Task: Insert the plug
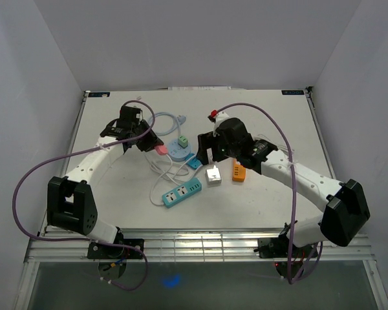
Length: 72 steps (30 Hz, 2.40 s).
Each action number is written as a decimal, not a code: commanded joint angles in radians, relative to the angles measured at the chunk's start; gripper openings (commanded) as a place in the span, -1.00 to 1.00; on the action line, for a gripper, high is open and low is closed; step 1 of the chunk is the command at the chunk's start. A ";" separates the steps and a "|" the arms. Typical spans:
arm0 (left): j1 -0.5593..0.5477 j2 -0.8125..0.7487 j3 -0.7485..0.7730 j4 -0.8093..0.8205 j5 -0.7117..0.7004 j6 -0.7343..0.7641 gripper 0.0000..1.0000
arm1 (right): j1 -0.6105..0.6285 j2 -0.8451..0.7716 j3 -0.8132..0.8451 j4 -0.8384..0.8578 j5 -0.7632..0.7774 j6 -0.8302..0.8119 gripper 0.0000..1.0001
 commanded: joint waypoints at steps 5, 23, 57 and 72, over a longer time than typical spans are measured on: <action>0.019 -0.004 0.053 -0.079 -0.018 -0.034 -1.00 | -0.066 0.151 0.136 0.095 -0.032 -0.092 0.54; 0.112 0.001 0.109 -0.118 0.114 0.084 -1.00 | -0.075 0.648 0.541 0.158 -0.192 -0.356 0.35; 0.031 0.346 0.492 -0.305 0.157 0.374 -1.00 | 0.011 0.710 0.493 0.035 0.399 0.141 -0.84; 0.025 0.474 0.624 -0.383 0.213 0.405 -1.00 | -0.029 0.604 0.467 0.082 0.244 0.170 0.28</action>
